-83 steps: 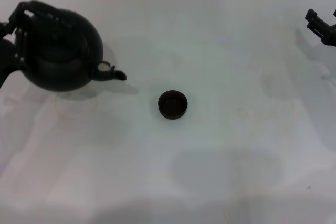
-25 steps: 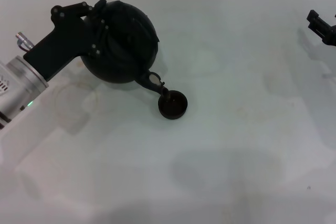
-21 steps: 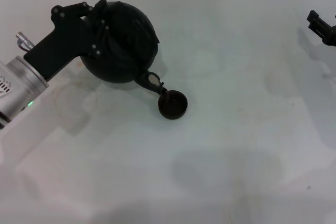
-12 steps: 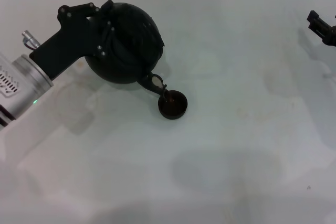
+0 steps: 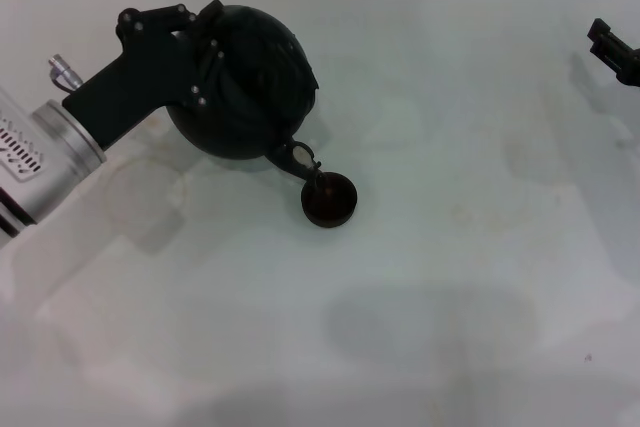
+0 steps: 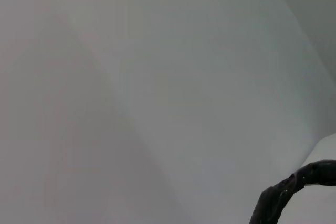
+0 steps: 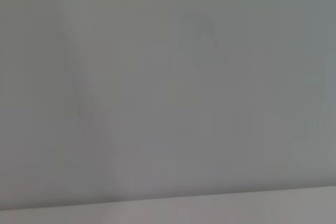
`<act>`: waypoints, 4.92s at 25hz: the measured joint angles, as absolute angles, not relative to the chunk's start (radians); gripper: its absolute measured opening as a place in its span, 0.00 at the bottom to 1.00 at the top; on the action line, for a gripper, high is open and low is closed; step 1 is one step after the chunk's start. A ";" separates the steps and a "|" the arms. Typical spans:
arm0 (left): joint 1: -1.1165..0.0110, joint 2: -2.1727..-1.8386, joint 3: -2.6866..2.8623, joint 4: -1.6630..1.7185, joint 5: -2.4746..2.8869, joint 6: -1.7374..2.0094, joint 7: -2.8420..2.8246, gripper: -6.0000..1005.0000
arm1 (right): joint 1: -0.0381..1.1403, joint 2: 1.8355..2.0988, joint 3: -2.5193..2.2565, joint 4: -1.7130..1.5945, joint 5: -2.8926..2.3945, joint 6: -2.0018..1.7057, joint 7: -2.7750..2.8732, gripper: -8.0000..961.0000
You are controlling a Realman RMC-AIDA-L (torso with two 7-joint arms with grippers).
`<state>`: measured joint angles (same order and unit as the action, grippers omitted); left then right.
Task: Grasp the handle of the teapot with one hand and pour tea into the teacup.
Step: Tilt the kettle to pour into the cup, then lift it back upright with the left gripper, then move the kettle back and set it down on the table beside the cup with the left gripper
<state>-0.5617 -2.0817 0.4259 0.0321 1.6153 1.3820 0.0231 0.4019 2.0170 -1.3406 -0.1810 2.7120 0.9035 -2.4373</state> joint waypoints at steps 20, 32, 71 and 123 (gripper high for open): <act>-0.563 -2.080 0.426 0.042 1.629 1.383 0.023 0.12 | 0.402 2.017 -1.341 -0.181 2.712 0.903 -2.438 0.87; -0.564 -2.079 0.426 0.042 1.629 1.390 0.023 0.12 | 0.402 2.017 -1.339 -0.181 2.712 0.903 -2.438 0.87; -0.523 -2.082 0.416 0.010 1.567 1.431 -0.045 0.13 | 0.402 2.017 -1.342 -0.180 2.711 0.906 -2.414 0.87; -0.228 -2.089 0.273 -0.316 1.293 1.524 -0.138 0.15 | 0.408 2.014 -1.341 -0.182 2.706 0.906 -2.413 0.87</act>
